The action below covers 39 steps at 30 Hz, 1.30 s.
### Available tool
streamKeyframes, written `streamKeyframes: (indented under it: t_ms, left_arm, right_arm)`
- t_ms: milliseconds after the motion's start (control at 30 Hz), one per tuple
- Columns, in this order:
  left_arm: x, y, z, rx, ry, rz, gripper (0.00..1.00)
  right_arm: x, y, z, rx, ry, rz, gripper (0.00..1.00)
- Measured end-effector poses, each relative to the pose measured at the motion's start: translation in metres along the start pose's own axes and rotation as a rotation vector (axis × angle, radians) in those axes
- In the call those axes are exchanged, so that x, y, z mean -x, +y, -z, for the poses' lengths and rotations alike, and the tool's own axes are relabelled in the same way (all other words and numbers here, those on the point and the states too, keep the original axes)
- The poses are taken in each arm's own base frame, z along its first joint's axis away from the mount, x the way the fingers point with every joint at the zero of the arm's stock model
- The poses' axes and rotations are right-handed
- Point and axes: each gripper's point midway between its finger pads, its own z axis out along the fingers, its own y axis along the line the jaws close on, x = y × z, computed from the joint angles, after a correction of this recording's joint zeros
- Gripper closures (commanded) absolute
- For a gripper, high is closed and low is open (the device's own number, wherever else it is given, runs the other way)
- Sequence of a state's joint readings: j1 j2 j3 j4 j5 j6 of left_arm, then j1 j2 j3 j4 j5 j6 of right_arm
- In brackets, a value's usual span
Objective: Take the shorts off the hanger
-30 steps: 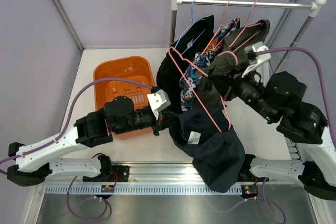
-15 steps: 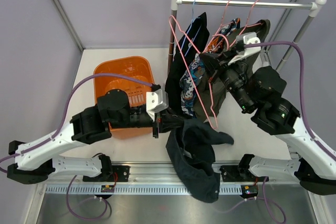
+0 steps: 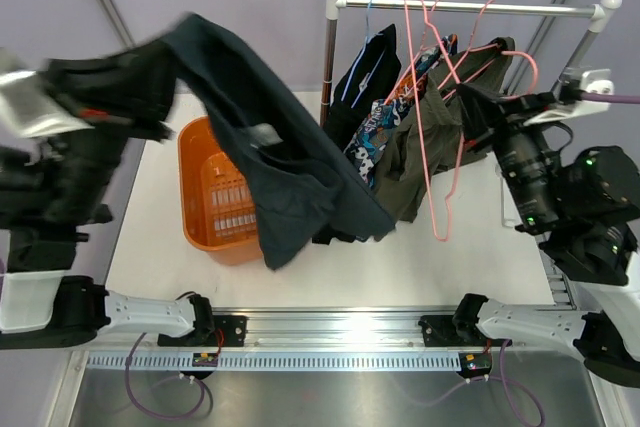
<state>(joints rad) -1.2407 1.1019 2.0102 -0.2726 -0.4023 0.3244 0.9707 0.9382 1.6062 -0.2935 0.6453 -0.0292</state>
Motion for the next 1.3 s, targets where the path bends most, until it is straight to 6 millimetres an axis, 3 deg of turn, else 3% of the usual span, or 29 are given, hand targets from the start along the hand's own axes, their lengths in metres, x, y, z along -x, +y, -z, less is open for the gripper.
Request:
streamKeyframes:
  t_ms: [67, 167, 233, 333, 433, 533, 700, 833, 900, 1133, 1300]
  left_arm:
    - [0.042, 0.030, 0.010, 0.089, -0.130, -0.047, 1.00]
    - [0.083, 0.058, 0.022, 0.195, -0.274, -0.113, 1.00]
    - [0.097, 0.067, 0.025, 0.253, -0.344, -0.167, 1.00]
    - [0.095, 0.070, 0.018, 0.317, -0.375, -0.276, 1.00]
    - [0.079, 0.072, -0.001, 0.374, -0.356, -0.380, 1.00]
    - [0.042, 0.087, -0.021, 0.415, -0.289, -0.469, 1.00]
    - [-0.030, 0.147, -0.056, 0.475, -0.126, -0.493, 1.00]
    - [-0.069, 0.193, -0.078, 0.502, -0.027, -0.428, 1.00]
    - [-0.084, 0.206, -0.085, 0.504, 0.014, -0.383, 1.00]
    - [-0.103, 0.231, -0.086, 0.508, 0.059, -0.228, 1.00]
    - [-0.119, 0.231, -0.082, 0.504, 0.081, -0.149, 1.00]
  right_arm:
    - [0.009, -0.008, 0.009, -0.011, -0.016, -0.011, 1.00]
    - [0.017, -0.018, 0.018, -0.029, -0.030, -0.022, 1.00]
    - [0.018, -0.023, 0.021, -0.043, -0.029, -0.021, 1.00]
    - [0.014, -0.025, 0.022, -0.052, -0.015, -0.009, 1.00]
    - [0.006, -0.027, 0.022, -0.059, 0.004, 0.005, 1.00]
    - [-0.003, -0.029, 0.022, -0.073, 0.027, 0.024, 1.00]
    - [-0.012, -0.030, 0.024, -0.075, 0.059, 0.042, 1.00]
    - [-0.015, -0.034, 0.027, -0.081, 0.072, 0.049, 1.00]
    - [-0.014, -0.036, 0.029, -0.084, 0.073, 0.051, 1.00]
    - [-0.013, -0.042, 0.034, -0.102, 0.077, 0.056, 1.00]
    - [-0.013, -0.047, 0.036, -0.120, 0.075, 0.057, 1.00]
